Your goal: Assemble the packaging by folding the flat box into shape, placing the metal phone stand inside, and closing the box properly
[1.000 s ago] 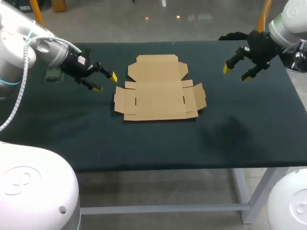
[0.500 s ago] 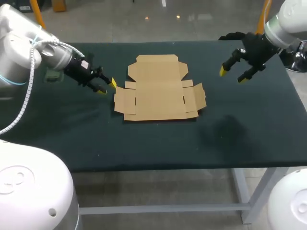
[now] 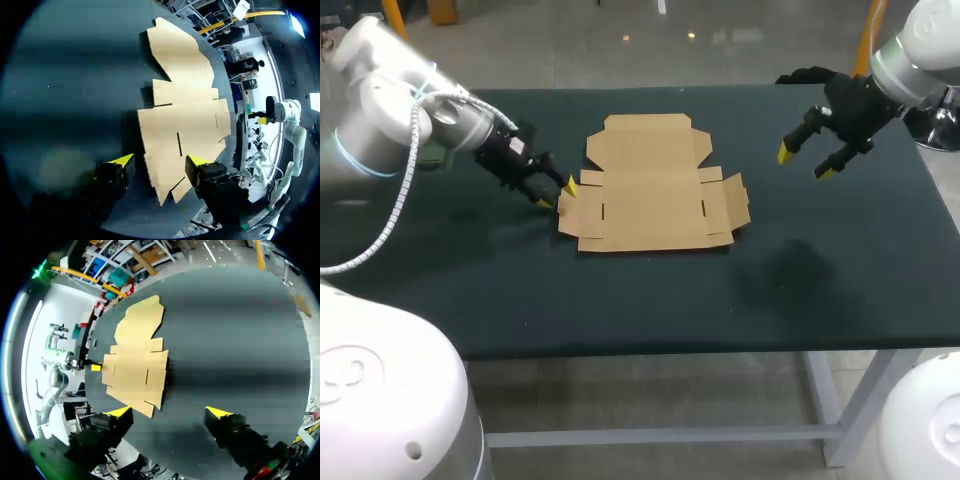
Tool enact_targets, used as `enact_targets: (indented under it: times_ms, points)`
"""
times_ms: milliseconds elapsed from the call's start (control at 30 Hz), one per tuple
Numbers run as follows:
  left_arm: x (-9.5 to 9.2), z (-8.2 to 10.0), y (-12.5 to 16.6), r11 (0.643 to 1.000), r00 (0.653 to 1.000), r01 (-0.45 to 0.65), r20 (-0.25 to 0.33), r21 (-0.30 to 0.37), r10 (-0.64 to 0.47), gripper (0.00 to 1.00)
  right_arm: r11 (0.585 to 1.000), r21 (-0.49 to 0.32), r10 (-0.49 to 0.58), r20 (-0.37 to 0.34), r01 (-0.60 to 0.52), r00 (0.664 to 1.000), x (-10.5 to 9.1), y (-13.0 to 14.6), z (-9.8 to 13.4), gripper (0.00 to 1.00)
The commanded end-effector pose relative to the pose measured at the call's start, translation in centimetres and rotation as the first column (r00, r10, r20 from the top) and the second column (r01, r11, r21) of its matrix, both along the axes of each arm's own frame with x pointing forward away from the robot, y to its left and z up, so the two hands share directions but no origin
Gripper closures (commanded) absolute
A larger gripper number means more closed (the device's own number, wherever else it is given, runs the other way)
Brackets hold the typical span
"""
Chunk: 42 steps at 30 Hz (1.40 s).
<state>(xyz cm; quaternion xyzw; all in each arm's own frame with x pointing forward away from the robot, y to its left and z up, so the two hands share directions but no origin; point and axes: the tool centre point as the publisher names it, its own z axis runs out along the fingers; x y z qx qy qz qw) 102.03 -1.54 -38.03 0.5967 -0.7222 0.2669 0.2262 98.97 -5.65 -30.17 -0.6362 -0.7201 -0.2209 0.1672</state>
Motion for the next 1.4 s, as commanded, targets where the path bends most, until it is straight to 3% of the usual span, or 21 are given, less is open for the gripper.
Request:
enact_targets:
  times_ms: [33,133,167,600,1000,1400]
  points:
    - [0.5,-0.4,-0.3,1.0,0.999,0.019,-0.029,0.001,-0.019,0.53,1.0,0.003,0.007,-0.011,-0.007,1.0,0.3,-0.1,-0.1,0.0]
    - [0.4,-0.6,-0.3,1.0,0.999,0.015,-0.035,-0.003,-0.015,0.97,1.0,0.002,0.007,-0.015,-0.007,1.0,0.3,-0.1,-0.1,0.0]
    - [0.3,-0.7,-0.3,1.0,0.999,0.014,-0.037,-0.004,-0.015,1.0,1.0,0.001,0.007,-0.015,-0.007,1.0,0.3,-0.1,-0.1,0.0]
    - [-0.2,-1.1,0.0,1.0,0.998,-0.005,-0.06,0.007,0.006,1.0,1.0,0.003,0.01,-0.021,-0.01,1.0,0.3,-0.1,-0.1,0.0]
    - [-4.1,0.7,1.5,1.0,0.999,0.014,-0.05,-0.023,-0.015,1.0,1.0,0.01,0.004,-0.036,-0.004,0.999,0.3,-0.3,-0.4,0.0]
    - [-6.5,0.1,2.2,0.999,0.996,-0.007,-0.093,-0.034,0.004,1.0,1.0,0.015,0.008,-0.046,-0.008,0.999,0.2,0.0,-0.6,0.0]
